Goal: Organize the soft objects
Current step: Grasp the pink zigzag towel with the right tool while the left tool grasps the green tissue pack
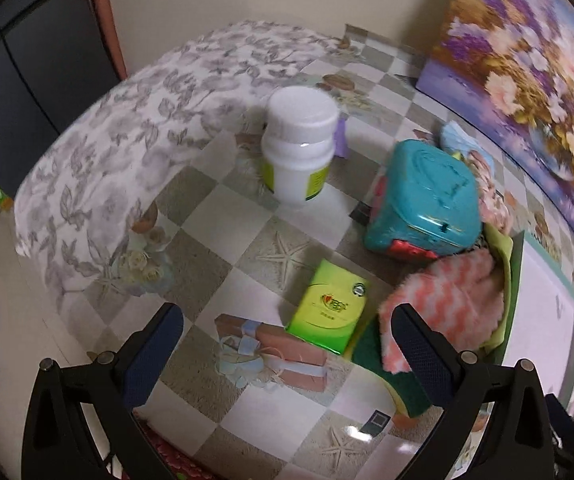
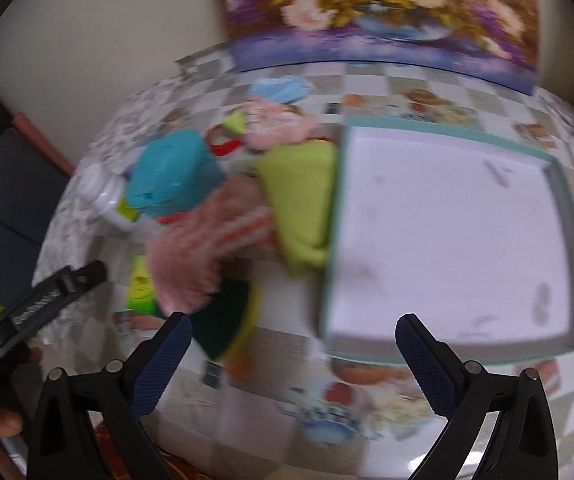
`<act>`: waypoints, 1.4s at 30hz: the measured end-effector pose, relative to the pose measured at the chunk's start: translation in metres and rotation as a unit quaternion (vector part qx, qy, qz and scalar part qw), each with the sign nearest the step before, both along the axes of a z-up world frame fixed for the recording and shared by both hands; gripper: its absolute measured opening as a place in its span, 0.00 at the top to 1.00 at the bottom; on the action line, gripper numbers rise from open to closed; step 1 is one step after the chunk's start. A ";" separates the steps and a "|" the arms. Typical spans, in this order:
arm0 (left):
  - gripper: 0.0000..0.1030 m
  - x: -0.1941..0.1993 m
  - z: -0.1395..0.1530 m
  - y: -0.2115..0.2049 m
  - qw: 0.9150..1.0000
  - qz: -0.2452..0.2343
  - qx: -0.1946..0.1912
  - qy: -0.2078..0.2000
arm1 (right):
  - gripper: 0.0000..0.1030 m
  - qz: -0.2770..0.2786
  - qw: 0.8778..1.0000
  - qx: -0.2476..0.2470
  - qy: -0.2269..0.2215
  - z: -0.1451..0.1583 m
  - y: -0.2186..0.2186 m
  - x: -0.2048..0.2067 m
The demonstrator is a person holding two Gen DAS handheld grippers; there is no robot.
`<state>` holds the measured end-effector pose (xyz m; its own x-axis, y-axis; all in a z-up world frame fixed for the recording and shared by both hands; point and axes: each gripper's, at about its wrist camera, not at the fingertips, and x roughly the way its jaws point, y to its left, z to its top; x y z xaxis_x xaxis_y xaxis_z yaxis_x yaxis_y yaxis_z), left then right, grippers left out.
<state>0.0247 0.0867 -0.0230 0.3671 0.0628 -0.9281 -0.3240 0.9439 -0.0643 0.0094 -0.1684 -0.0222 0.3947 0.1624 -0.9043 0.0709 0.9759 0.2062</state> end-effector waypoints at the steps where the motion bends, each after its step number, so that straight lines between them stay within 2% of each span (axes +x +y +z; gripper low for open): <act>1: 0.00 0.002 -0.003 0.002 1.000 0.001 -0.008 0.003 | 0.00 0.006 1.000 0.000 -0.004 0.000 0.006 0.002; 3: 0.00 0.006 -0.011 0.004 1.000 -0.001 -0.026 0.012 | 0.00 0.020 1.000 -0.001 -0.011 -0.001 0.021 0.008; 8: 0.00 0.013 -0.022 0.008 0.999 0.012 -0.030 0.028 | 0.02 0.051 0.999 -0.006 -0.016 -0.008 0.043 0.016; 12: 0.00 0.017 -0.031 0.014 0.998 0.023 -0.047 0.032 | 0.20 0.074 0.997 -0.012 -0.017 -0.015 0.057 0.021; 15: 0.00 0.019 -0.038 0.018 0.997 0.031 -0.057 0.039 | 0.33 0.083 0.996 0.004 -0.015 -0.023 0.062 0.025; 17: 0.00 0.020 -0.041 0.018 0.997 0.033 -0.060 0.044 | 0.47 0.086 0.996 0.009 -0.016 -0.026 0.064 0.028; 19: 0.00 0.021 -0.044 0.017 0.996 0.030 -0.063 0.046 | 0.55 0.091 0.996 0.017 -0.018 -0.027 0.066 0.030; 21: 0.00 0.022 -0.046 0.015 0.996 0.028 -0.068 0.046 | 0.69 0.091 0.995 0.025 -0.019 -0.029 0.067 0.031; 22: 0.00 0.023 -0.047 0.014 0.996 0.027 -0.072 0.046 | 0.73 0.091 0.995 0.028 -0.019 -0.030 0.067 0.032; 23: 0.00 0.023 -0.048 0.014 0.996 0.027 -0.074 0.046 | 0.82 0.090 0.995 0.032 -0.020 -0.030 0.066 0.032; 25: 0.00 0.023 -0.050 0.013 0.996 0.025 -0.075 0.047 | 0.92 0.085 0.995 0.040 -0.022 -0.030 0.064 0.032; 31: 0.00 0.024 -0.051 0.008 0.997 0.011 -0.064 0.044 | 0.93 0.075 0.995 0.055 -0.029 -0.024 0.055 0.030; 36: 0.02 0.032 -0.055 -0.006 0.998 0.002 -0.053 0.045 | 0.94 0.068 0.996 0.047 -0.034 -0.018 0.045 0.026; 42: 0.17 0.042 -0.067 -0.024 0.997 -0.024 -0.041 0.055 | 0.94 0.058 0.997 0.033 -0.031 -0.015 0.028 0.021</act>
